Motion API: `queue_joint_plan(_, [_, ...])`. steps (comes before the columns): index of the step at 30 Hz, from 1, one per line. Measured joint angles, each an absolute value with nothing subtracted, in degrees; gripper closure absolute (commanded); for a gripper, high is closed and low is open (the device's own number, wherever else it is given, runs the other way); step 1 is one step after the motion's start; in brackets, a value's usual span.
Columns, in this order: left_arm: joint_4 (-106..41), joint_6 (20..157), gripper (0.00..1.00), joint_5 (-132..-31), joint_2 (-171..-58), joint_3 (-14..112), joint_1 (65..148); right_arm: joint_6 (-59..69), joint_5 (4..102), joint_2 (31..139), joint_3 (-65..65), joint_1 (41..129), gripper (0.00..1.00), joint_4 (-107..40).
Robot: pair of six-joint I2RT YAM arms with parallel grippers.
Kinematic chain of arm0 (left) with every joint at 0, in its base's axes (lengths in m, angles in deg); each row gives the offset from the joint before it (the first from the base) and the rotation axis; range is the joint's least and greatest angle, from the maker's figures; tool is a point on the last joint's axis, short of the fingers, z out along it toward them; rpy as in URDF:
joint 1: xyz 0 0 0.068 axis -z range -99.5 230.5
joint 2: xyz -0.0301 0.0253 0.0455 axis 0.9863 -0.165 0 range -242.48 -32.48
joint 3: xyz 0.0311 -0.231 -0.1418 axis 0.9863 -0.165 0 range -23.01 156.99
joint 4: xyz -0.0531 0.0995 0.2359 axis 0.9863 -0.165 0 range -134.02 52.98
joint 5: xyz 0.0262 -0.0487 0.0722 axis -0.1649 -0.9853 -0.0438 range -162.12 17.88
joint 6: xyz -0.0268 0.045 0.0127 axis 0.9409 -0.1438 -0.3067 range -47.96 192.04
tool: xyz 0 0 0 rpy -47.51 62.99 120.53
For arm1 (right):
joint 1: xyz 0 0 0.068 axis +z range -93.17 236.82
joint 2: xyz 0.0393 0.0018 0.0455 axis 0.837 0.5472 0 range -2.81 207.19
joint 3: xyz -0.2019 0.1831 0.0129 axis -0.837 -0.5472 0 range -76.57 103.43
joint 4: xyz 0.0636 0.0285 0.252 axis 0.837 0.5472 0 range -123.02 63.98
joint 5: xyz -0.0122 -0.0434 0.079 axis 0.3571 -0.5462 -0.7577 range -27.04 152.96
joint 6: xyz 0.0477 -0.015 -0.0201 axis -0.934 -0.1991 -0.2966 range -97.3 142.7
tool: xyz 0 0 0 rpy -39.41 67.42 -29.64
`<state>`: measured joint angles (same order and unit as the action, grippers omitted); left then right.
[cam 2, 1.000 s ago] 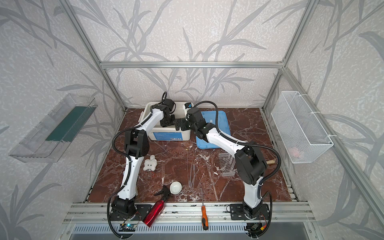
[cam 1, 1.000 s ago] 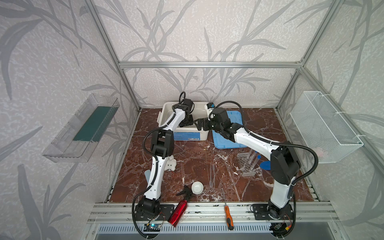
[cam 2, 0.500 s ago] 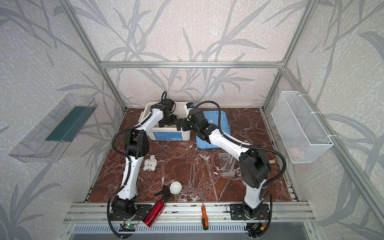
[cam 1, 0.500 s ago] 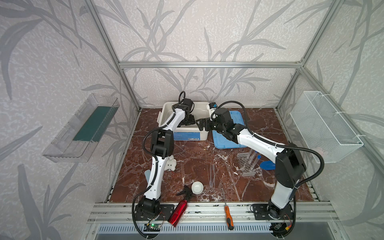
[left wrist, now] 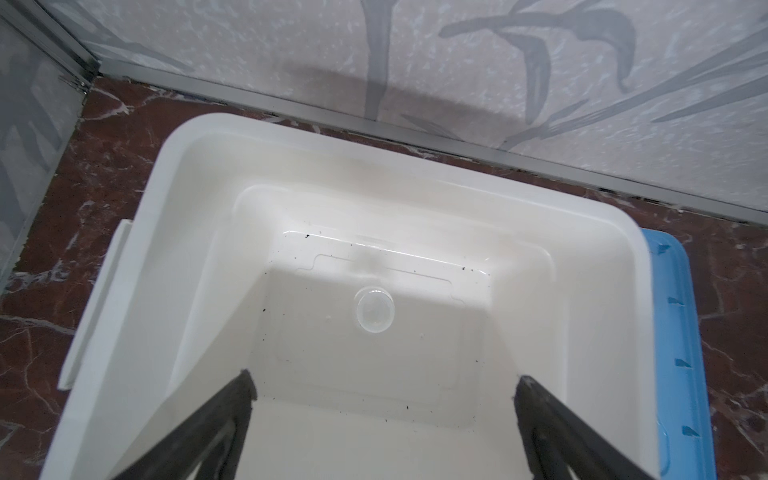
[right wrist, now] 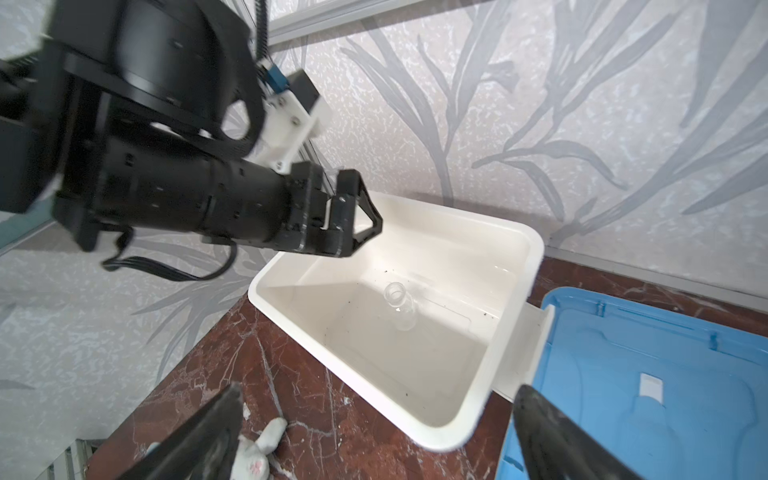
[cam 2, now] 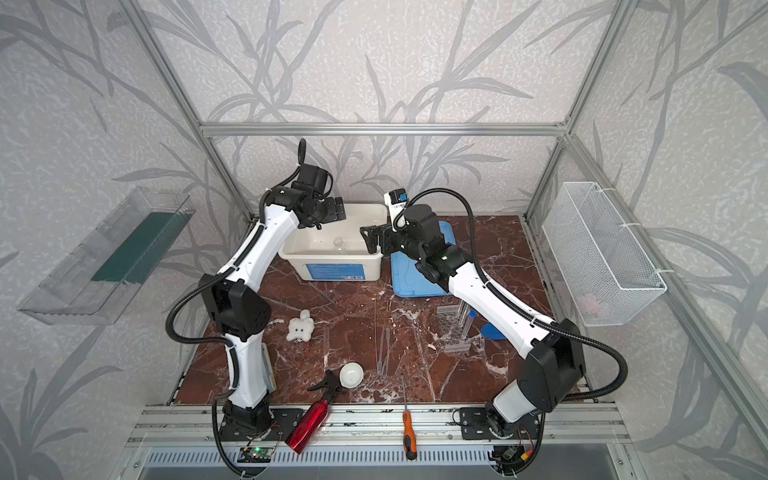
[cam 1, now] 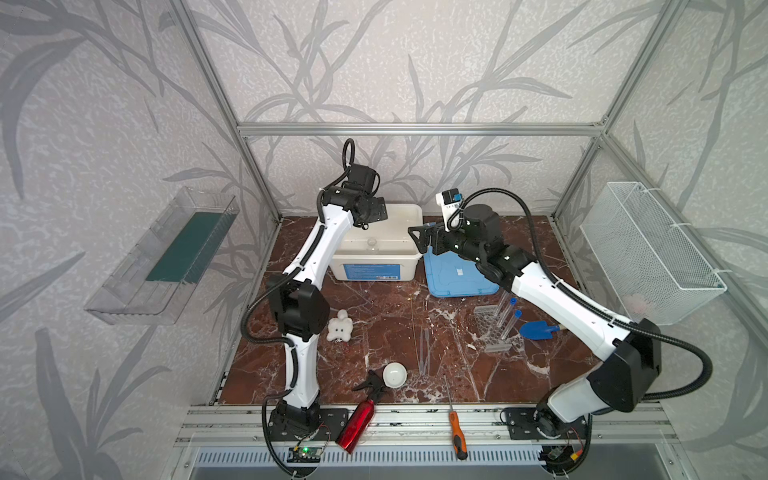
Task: Organize the chemistry lab equipment
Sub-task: 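Move the left gripper toward the white funnel while the right gripper draws back, then lower the left gripper onto the white funnel and grasp it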
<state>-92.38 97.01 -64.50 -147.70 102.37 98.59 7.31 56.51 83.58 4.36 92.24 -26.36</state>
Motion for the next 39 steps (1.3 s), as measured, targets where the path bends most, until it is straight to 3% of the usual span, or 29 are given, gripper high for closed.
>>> queue_joint_plan(10, [-93.8, 92.4, 0.01, -63.8, -129.6, 85.5, 110.6, 14.9, 53.2, 68.5, -6.4, 91.3, 0.01, -14.8])
queue_joint_plan(22, [-94.2, 93.3, 0.07, -73.4, -108.3, 55.4, 121.3, 17.4, 43.6, 55.5, -27.0, 91.6, 0.01, -12.7])
queue_joint_plan(28, [-90.8, 98.9, 0.06, -76.7, -109.4, 40.2, 127.5, 17.9, 42.3, 55.1, -30.7, 96.3, 0.01, -12.7])
queue_joint_plan(39, [-81.1, 110.0, 0.03, -78.6, -114.5, 26.3, 136.4, 18.1, 44.1, 57.9, -31.7, 102.0, 0.01, -13.2])
